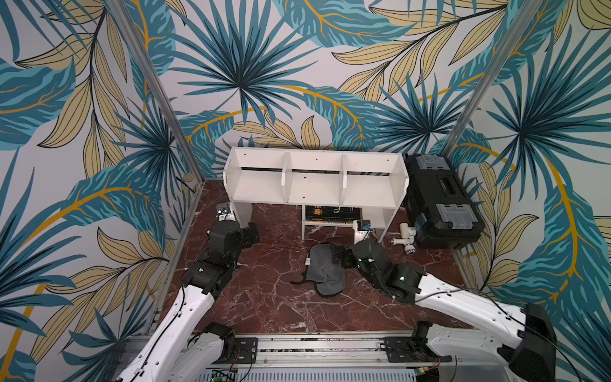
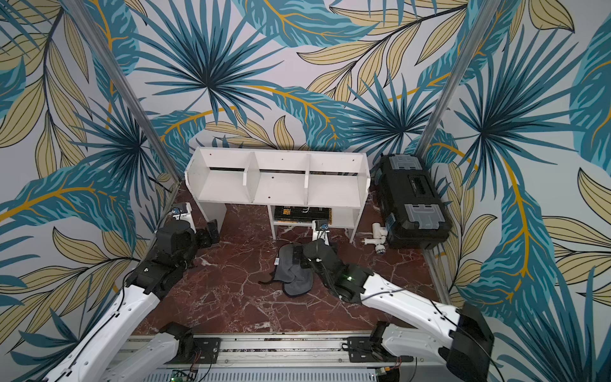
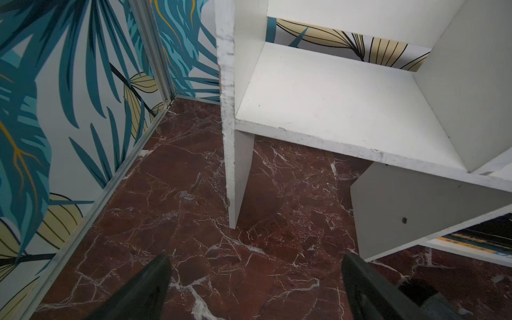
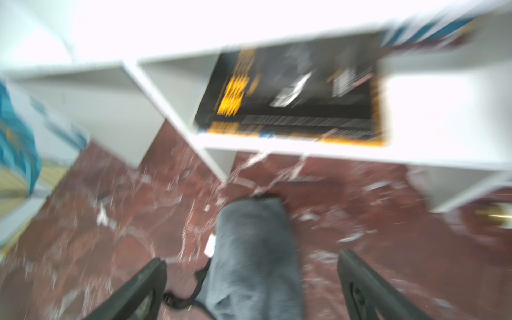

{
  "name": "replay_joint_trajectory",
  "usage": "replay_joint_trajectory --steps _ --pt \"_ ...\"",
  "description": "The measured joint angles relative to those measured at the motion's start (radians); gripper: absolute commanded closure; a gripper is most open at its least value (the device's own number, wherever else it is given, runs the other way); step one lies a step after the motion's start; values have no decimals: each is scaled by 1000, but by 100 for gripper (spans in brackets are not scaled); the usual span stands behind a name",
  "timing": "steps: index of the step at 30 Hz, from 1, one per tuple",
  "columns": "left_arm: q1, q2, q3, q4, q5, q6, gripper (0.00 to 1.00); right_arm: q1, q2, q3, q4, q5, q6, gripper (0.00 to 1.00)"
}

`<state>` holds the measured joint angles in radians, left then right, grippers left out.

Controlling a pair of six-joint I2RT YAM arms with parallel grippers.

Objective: Wipe the bookshelf clean with a cloth
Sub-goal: Place the cleaning item at the center of the board, then reset both arms

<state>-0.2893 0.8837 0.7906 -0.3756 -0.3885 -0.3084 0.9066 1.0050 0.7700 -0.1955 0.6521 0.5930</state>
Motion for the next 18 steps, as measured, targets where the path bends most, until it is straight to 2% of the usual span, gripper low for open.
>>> replay_joint_trajectory --steps 4,7,9,13,18 --pt "0 85 -9 103 -142 70 0 -3 -86 -106 2 254 -73 1" --pt "7 142 -68 280 -220 166 0 -37 -60 -204 14 351 -192 1" --pt "27 198 -91 353 -233 213 0 -121 -50 -217 8 356 -230 1" --pt "97 322 -98 460 -234 265 0 -365 -95 -261 114 360 -269 1" --pt "175 364 -195 626 -209 288 0 -584 -82 -369 266 340 -336 1"
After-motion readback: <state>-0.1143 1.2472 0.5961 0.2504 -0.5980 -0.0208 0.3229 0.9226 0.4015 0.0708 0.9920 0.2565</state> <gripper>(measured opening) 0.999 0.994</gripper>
